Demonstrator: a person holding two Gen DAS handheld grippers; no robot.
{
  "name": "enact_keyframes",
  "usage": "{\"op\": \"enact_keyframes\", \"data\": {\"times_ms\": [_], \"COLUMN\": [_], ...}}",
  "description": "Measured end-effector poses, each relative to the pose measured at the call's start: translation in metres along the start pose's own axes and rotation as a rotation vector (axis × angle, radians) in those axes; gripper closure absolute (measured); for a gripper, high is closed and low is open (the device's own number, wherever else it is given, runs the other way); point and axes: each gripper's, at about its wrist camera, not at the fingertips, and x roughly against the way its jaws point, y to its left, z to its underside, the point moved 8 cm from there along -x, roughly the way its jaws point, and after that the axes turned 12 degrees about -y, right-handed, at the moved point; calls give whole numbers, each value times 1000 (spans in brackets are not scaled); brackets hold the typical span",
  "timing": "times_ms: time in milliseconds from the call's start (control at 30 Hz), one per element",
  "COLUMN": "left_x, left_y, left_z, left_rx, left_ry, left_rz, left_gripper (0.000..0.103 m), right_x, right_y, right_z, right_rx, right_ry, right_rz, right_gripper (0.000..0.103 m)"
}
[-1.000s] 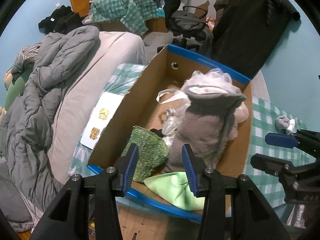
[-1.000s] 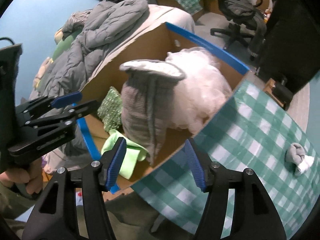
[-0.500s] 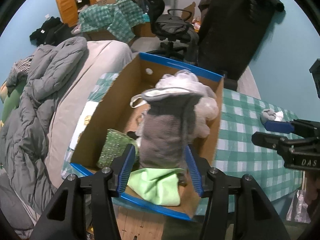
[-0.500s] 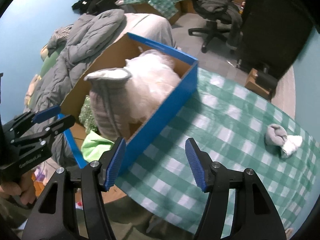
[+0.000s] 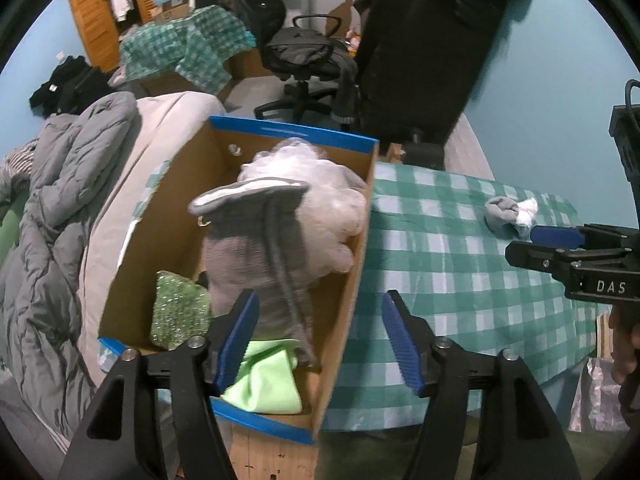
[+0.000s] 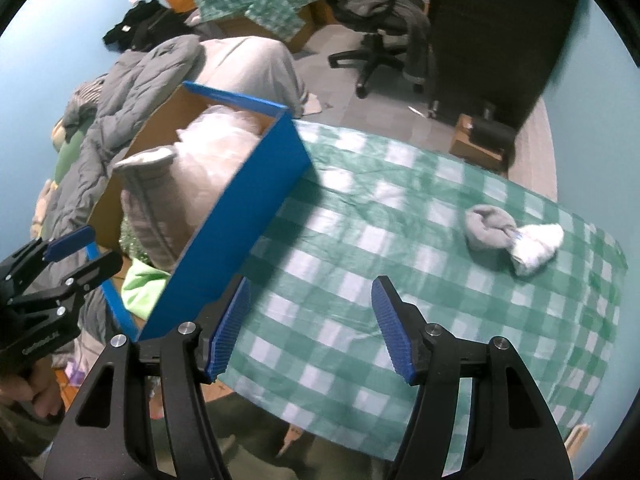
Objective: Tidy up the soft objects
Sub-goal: 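Move both tools back over the table toward the grey sock and white bundle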
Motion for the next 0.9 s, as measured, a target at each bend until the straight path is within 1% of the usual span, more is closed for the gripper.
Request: {"op": "enact_keyframes", "data": {"times_ms": [167, 333, 433, 633, 900], "left_x": [-3, -8, -11, -19, -30], "left_y": [-20, -41, -54, -82, -118], "left_z": [-4, -7, -8, -11, -23], "left_rx": [-21, -44, -58, -103, -163], "left_ry": [-1, 5, 5, 10, 7], "left_rz": [21, 47, 60, 87, 109], "left_gripper": [29, 27, 25, 25, 23], "right_x": [9, 17, 22, 32, 42], "right_y": [-25, -53, -69, -102, -144], "right_z": [6, 14, 18, 22, 28], "right_rx": [-33, -76, -96, -135, -194], "right_ry": [-3, -1, 0, -2, -6], "right_rz": [31, 60, 78, 115, 155], "right_gripper": [39, 38, 38, 38, 38]}}
